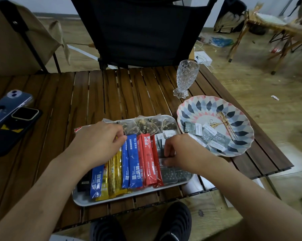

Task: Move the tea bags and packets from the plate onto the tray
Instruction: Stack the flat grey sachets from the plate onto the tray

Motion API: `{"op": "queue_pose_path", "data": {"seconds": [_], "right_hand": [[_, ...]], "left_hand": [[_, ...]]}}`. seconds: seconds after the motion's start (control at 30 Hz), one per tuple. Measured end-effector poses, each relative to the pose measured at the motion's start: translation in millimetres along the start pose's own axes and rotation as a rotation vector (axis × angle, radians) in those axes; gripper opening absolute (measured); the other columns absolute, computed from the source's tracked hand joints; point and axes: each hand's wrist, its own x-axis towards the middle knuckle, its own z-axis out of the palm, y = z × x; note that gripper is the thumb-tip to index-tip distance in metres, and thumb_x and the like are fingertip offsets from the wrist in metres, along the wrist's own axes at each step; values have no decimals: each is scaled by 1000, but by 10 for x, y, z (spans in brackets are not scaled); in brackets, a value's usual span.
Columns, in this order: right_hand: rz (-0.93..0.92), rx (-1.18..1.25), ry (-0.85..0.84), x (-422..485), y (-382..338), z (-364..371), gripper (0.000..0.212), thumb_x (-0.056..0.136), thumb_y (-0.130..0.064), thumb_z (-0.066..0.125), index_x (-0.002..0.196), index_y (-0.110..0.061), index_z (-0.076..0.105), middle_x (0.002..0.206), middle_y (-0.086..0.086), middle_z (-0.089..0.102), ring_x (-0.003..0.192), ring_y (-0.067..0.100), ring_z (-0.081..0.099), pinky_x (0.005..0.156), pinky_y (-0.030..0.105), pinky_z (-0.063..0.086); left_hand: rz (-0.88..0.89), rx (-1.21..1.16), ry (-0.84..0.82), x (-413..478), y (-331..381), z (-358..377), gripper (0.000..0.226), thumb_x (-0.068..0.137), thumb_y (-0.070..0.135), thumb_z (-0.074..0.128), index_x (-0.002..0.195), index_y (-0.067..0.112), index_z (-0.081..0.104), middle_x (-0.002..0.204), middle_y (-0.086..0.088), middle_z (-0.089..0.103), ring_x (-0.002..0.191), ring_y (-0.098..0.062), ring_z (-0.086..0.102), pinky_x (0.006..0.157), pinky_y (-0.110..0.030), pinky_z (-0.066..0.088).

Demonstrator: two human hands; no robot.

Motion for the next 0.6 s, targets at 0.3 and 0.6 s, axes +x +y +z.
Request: {"op": "queue_pose_path", "data": {"seconds": [0.3, 0.6], "right_hand": [[-92, 22, -21, -36, 31, -149, 7, 89, -24, 70, 94, -23, 74, 92, -10, 71, 82, 5, 65, 77, 26, 58], [226, -86, 326, 252, 840, -381, 38, 92, -33, 66, 128, -20, 61, 125, 2, 64, 111, 22, 59, 94, 37, 47]], "left_hand": [[7, 6, 18, 1, 19, 8, 18, 98, 54, 48, 94, 38, 56, 90, 17, 64, 83, -1, 60, 62, -19, 47], [-3, 0, -2, 30, -19, 24, 17, 97, 54, 50, 90, 39, 53, 80, 19, 58, 73, 3, 55, 53, -17, 36]]}}
